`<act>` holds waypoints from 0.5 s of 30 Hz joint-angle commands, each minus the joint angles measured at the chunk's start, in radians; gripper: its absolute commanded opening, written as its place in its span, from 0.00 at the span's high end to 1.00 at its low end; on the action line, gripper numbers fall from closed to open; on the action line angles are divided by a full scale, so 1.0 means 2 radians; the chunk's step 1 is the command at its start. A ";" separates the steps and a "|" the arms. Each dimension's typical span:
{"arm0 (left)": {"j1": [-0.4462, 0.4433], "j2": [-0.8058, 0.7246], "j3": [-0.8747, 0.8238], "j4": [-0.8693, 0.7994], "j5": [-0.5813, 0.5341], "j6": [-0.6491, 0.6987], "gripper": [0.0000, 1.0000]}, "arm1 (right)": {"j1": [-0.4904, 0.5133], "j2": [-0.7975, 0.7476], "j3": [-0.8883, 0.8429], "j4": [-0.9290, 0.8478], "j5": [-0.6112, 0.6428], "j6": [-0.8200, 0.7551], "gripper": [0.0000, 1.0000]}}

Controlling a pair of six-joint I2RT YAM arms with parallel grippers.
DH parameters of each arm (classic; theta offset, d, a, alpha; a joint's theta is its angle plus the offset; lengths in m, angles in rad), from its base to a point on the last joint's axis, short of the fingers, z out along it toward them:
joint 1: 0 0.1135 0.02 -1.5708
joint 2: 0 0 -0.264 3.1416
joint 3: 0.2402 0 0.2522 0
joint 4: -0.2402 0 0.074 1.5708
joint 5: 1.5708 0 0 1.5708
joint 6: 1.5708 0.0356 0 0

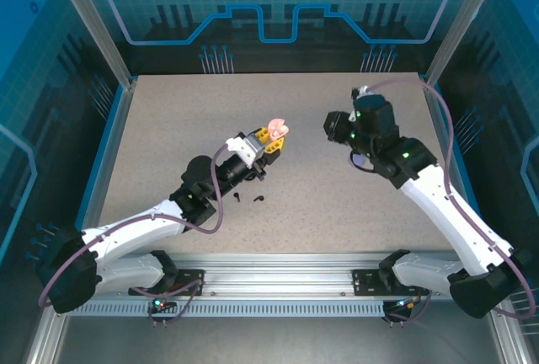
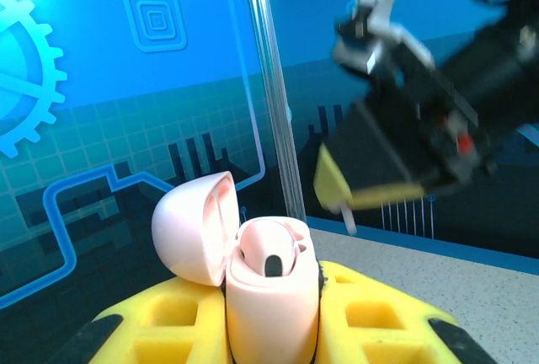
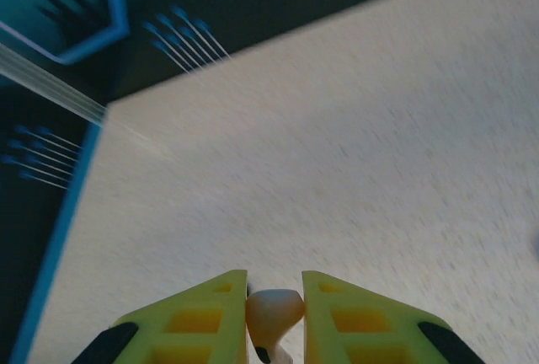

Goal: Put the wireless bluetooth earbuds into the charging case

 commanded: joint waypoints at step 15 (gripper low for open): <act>0.003 0.041 0.049 0.018 0.021 -0.031 1.00 | 0.056 0.001 0.065 0.059 -0.096 -0.109 0.81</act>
